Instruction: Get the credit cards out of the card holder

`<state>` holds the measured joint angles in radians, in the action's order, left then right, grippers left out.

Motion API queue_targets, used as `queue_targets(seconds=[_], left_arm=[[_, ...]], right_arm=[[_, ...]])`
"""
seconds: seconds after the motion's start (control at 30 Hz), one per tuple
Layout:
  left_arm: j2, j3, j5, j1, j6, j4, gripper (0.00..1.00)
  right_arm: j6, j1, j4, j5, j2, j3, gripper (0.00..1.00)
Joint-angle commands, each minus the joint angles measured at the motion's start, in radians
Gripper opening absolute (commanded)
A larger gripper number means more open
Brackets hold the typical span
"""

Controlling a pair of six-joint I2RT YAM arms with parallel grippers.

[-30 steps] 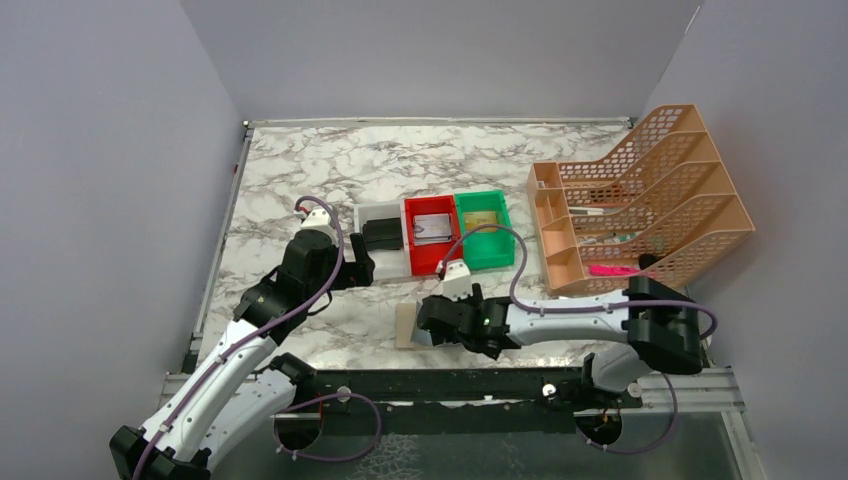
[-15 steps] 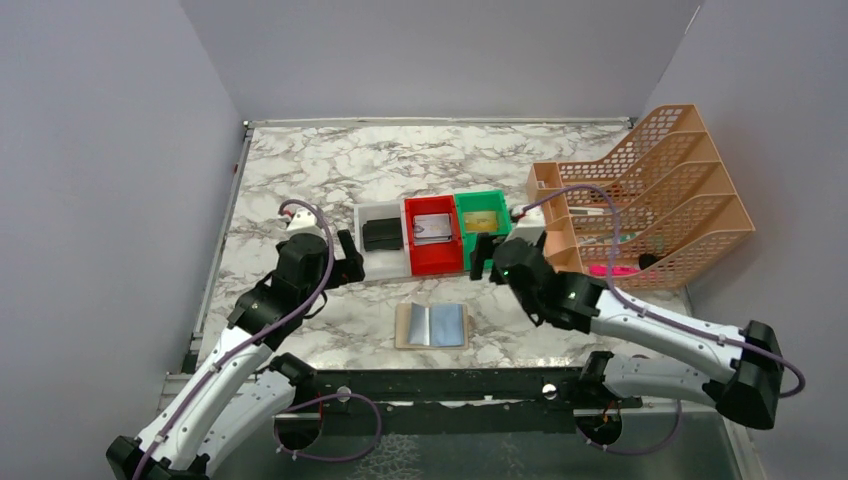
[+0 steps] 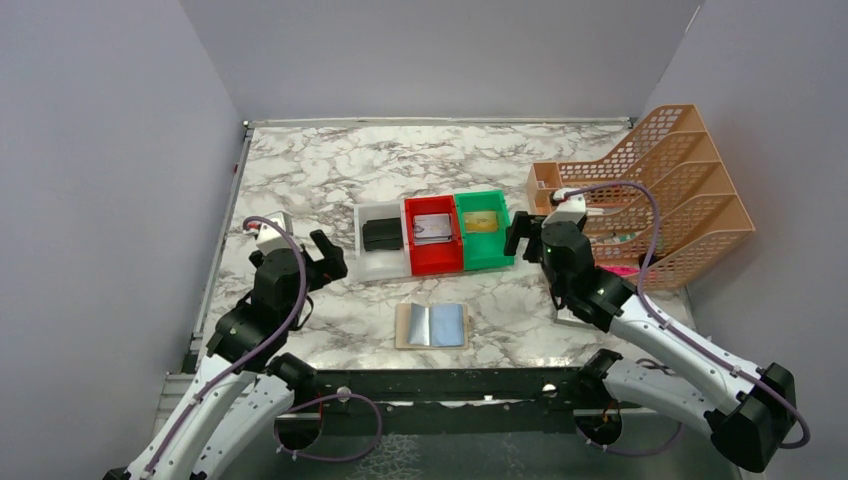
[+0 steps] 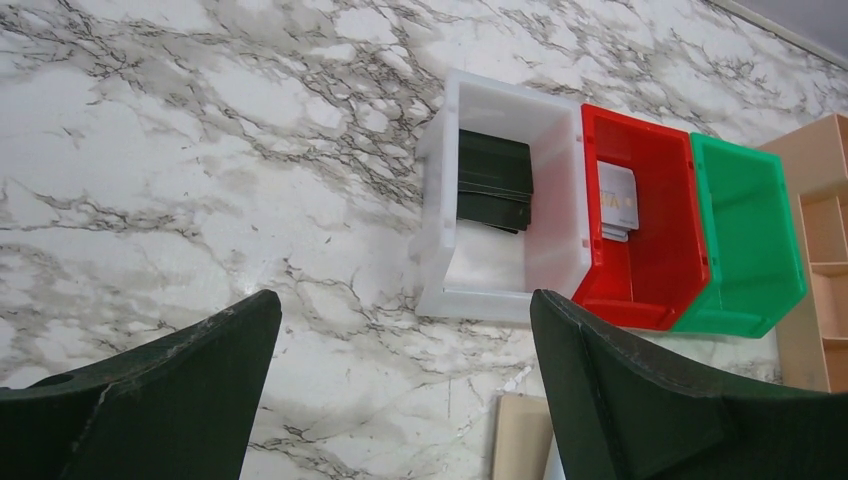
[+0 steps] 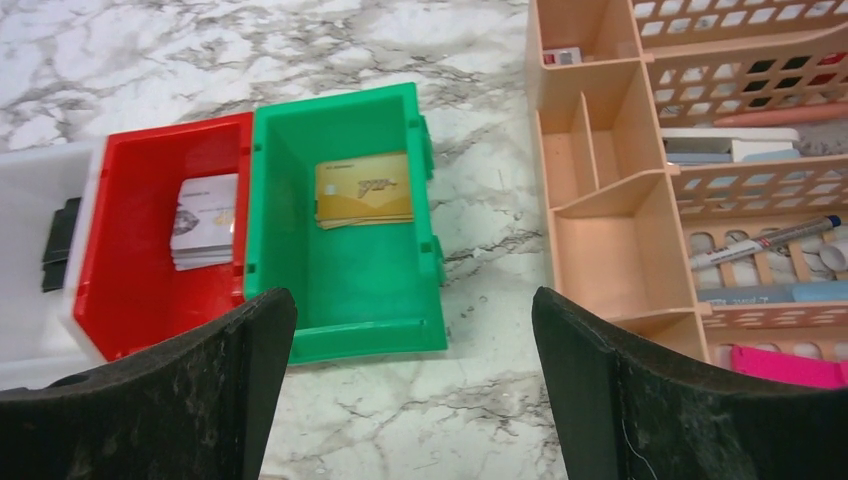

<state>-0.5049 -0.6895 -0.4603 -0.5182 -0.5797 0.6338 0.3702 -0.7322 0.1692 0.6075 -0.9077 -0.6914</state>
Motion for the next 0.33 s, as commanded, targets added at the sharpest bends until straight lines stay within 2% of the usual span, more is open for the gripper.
queue_targets(seconds=[0.0, 0.3], left_arm=[[-0.013, -0.005, -0.047, 0.004, -0.008, 0.014, 0.99], [-0.09, -0.017, -0.047, 0.006, -0.005, 0.014, 0.99]], right_arm=[[-0.01, 0.064, -0.064, -0.098, 0.021, 0.057, 0.93], [-0.031, 0.068, -0.078, -0.139, 0.056, 0.095, 0.93]])
